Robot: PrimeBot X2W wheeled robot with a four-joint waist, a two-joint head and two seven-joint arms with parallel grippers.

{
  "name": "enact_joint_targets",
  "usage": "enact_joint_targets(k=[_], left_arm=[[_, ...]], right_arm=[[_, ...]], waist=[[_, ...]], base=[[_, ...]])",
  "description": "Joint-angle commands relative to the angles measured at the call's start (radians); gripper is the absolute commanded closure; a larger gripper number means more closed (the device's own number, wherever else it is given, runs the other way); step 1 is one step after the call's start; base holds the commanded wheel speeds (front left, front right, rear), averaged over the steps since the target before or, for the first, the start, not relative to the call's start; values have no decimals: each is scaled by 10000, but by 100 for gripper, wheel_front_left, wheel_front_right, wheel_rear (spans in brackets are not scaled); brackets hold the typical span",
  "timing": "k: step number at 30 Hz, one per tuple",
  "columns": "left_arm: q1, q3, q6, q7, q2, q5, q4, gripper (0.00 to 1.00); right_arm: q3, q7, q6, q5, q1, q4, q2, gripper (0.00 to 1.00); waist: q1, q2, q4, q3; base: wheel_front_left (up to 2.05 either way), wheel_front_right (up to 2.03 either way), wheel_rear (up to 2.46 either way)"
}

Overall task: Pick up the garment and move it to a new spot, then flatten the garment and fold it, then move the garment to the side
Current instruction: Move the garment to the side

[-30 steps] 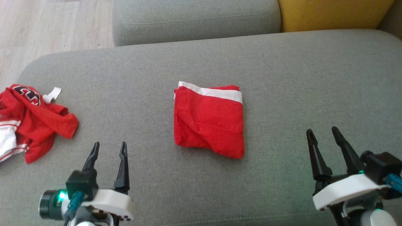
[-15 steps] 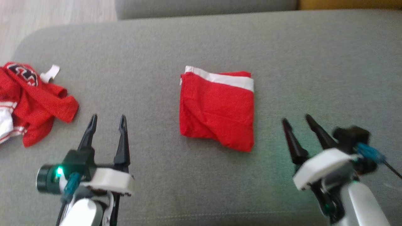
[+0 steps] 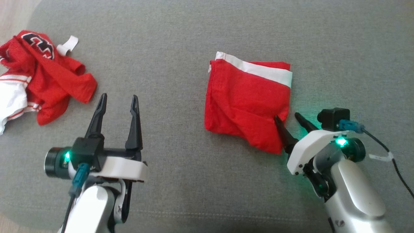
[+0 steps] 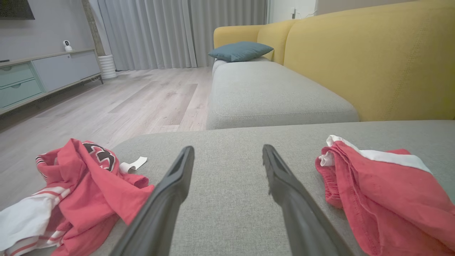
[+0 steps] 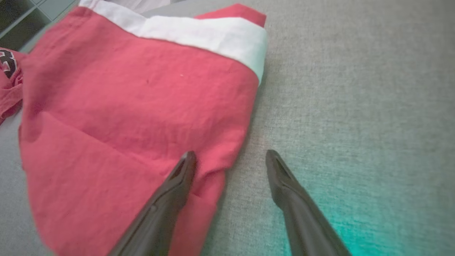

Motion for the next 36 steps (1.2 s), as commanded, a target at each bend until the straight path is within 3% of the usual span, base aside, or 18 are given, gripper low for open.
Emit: enact_joint_targets(k=[1, 2, 3, 14, 25, 36], left_arm=[[-410, 403, -31, -122, 73, 74, -294, 0], [-401, 414, -29, -137, 64, 83, -289, 0], [-388, 427, -28, -149, 57, 90, -283, 0], [-329, 556, -52, -197, 98, 158, -270, 0], [-729, 438, -231, -192, 260, 308, -408, 0], [-1835, -101, -555, 81, 238, 700, -624, 0]], right_arm=[[253, 31, 35, 79, -282, -209, 148, 25], [284, 25, 35, 102, -347, -105, 160, 68], [304, -8, 35, 116, -394, -42, 168, 100], [750, -303, 35, -14, -210, -867, -184, 100], [1204, 200, 35, 248, -229, -1677, -1644, 100], [580, -148, 35, 832, -2012, -476, -3122, 100]], waist=[[0, 0, 22, 10], [0, 0, 28, 11], [0, 0, 27, 10], [0, 0, -787, 30], [0, 0, -2182, 454], [0, 0, -3028, 1608]], base=[[0, 0, 0], [0, 0, 0], [0, 0, 0], [0, 0, 0], [0, 0, 0], [0, 0, 0]])
